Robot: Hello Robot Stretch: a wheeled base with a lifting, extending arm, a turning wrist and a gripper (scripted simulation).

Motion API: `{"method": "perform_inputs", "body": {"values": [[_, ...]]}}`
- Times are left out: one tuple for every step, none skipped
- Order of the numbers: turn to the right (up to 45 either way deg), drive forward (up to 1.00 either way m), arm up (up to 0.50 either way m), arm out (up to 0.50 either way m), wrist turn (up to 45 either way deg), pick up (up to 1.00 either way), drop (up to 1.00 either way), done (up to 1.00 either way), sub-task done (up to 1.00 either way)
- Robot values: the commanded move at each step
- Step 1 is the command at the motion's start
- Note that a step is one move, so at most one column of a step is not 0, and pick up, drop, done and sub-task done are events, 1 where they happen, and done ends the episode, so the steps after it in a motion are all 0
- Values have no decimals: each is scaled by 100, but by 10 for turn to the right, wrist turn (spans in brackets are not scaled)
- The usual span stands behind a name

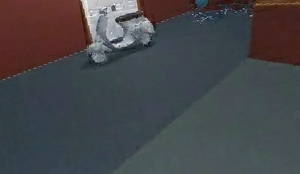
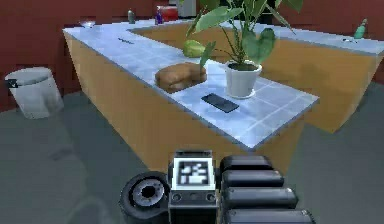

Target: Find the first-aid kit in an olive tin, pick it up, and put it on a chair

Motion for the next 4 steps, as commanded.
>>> {"method": "perform_inputs", "body": {"values": [[180, 0, 0, 0, 0, 0, 0, 0, 0], [0, 100, 0, 0, 0, 0, 0, 0, 0], [0, 100, 0, 0, 0, 0, 0, 0, 0], [0, 100, 0, 0, 0, 0, 0, 0, 0]]}}
